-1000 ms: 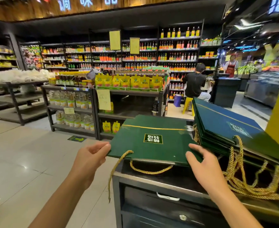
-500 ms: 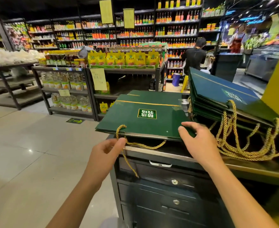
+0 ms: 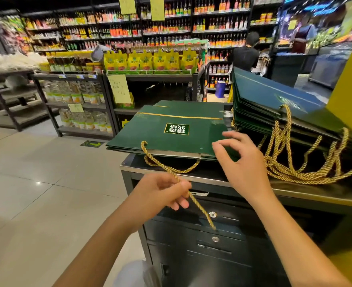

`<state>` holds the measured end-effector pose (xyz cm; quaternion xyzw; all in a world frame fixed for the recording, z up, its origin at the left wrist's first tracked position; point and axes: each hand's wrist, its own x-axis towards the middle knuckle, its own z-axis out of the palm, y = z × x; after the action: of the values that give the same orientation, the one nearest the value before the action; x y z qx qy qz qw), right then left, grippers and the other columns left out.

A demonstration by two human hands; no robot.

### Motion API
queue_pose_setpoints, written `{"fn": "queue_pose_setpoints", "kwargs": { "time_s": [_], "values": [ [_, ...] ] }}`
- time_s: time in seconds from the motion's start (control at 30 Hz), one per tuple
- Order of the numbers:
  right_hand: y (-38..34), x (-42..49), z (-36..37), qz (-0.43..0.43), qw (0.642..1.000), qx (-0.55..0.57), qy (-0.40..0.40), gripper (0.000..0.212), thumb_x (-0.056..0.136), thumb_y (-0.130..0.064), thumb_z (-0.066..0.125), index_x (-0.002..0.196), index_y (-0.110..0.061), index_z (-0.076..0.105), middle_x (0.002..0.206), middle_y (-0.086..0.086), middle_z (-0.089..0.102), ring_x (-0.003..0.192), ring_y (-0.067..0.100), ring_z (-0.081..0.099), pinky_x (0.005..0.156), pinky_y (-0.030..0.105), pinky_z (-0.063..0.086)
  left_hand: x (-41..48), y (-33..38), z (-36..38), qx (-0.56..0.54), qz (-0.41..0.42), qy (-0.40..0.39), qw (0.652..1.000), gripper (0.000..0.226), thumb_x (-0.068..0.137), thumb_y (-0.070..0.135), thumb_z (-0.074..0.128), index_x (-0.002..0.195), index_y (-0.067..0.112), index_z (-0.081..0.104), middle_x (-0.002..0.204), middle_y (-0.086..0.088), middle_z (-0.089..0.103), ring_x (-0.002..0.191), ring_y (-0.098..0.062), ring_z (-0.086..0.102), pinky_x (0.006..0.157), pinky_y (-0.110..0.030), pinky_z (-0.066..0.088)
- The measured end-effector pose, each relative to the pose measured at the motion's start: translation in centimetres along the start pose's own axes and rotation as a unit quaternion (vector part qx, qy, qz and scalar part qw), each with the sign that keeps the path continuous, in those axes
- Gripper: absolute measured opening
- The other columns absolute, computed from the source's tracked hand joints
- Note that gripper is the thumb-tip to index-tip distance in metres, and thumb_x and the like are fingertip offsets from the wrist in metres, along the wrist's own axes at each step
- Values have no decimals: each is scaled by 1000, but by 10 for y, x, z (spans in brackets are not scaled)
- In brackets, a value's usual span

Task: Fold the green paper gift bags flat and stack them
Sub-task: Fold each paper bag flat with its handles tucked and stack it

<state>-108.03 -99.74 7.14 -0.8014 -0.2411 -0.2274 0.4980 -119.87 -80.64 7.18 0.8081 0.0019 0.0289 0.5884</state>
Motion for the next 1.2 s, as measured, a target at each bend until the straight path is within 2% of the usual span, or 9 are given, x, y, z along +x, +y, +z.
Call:
{"fn": "queue_pose_setpoints", "kwargs": {
  "time_s": [0.13,0.3,0.43,0.6,0.7,0.77,0.93,1.07,1.2],
  "values": [
    [5,-5,-5,-90,991,88,-51,25,95,-38,62,98,-20,80,111,-10,72,120,6,59,106,31,44,14,33,5,-151,17,56,987,27,92,23,66,107,1,71,92,-15,77,86,-22,76,71,-23,60],
    [3,-3,-11,-103,983,81,-130,33,79,-64,68,103,-43,75,125,-22,63,136,3,43,114,32,30,31,61,9,-238,36,68,968,23,97,18,62,111,0,69,98,-16,78,91,-22,77,71,-20,60],
    [6,-1,-11,-73,983,88,-146,12,87,-34,76,89,-24,82,121,-22,64,135,1,43,115,34,30,41,70,8,-263,45,85,960,25,97,18,63,113,-1,69,99,-17,77,90,-20,76,71,-20,61],
    [4,0,-15,-42,975,157,-149,24,97,-33,64,86,-22,82,108,-14,71,118,10,60,106,33,40,51,71,-5,-238,67,135,960,21,98,16,62,109,-1,69,96,-16,78,93,-21,76,75,-21,61],
    [3,1,-17,-25,973,169,-157,35,105,-19,51,84,-16,79,106,-11,73,114,9,63,103,26,42,56,66,-14,-159,79,150,973,20,98,16,64,107,-1,70,94,-15,78,91,-22,77,76,-25,62],
    [2,2,-18,0,970,182,-163,38,107,-15,45,86,-14,77,106,-5,72,112,9,63,101,21,41,59,60,-20,4,122,154,980,17,97,18,67,106,5,73,93,-7,78,89,-16,76,79,-26,62],
    [2,4,-19,22,974,178,-140,33,107,-24,48,98,-26,79,92,4,60,96,9,58,92,19,41,66,51,-27,371,164,70,912,38,89,40,74,124,25,70,122,15,68,108,3,60,99,-21,50],
    [-3,3,-20,28,970,209,-120,26,103,-22,54,103,-29,79,82,-11,68,84,2,60,81,14,43,65,43,-24,419,151,15,895,41,90,42,72,129,28,68,132,14,63,117,-1,55,95,-16,43],
    [-5,2,-18,39,967,231,-104,19,99,-19,62,98,-23,80,90,3,76,88,17,66,81,29,54,62,40,-23,429,160,4,889,37,93,41,69,127,29,69,131,15,65,117,-3,58,98,-22,48]
  ]
}}
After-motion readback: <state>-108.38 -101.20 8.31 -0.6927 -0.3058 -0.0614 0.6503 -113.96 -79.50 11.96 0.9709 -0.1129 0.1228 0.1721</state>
